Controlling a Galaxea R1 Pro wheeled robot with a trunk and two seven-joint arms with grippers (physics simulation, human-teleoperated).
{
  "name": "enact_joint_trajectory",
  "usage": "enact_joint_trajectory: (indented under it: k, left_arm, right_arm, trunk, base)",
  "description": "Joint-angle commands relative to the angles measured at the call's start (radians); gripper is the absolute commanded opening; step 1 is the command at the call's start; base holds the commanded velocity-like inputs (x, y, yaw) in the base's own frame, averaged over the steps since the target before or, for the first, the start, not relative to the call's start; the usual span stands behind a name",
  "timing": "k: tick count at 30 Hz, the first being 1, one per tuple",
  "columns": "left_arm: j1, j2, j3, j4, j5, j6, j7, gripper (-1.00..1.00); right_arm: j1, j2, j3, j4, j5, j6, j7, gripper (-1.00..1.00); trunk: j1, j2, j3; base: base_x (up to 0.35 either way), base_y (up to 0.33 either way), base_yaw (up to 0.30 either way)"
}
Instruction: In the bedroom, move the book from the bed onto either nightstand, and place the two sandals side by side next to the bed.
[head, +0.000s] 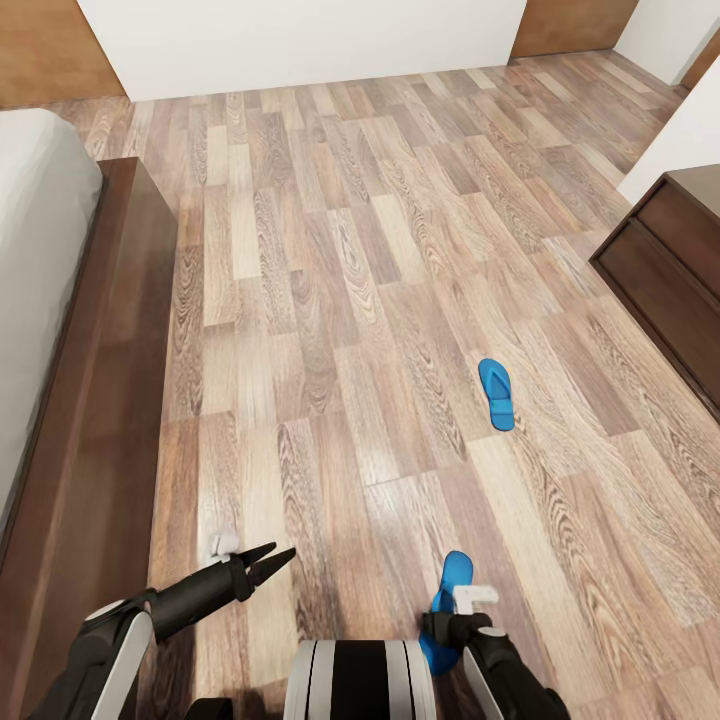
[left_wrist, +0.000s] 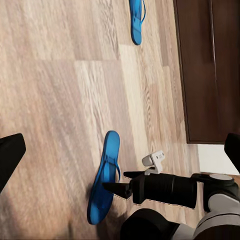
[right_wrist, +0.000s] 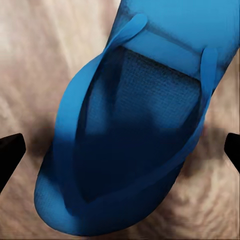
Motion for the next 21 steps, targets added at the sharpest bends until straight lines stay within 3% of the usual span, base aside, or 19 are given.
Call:
enact_joint_trajectory:
  k: [1,21]
  left_arm:
    - [0.001,-0.005,0.000,0.004,0.004,0.007,-0.001,1.00]
    - [0.002,-0.014,0.000,0.011,0.003,0.006,-0.001,1.00]
  right_arm:
    - [-0.006,0.001,-0.005,0.004,0.001,0.000,-0.009,1.00]
    - [-0.029,0.001,-0.008,0.030,0.001,-0.112,-0.121,1.00]
  trunk:
    - [0.000,0.000,-0.001]
    - [0.000,0.000,-0.001]
  base:
    - [0.000,0.000,0.000]
    - [0.000,0.000,0.000]
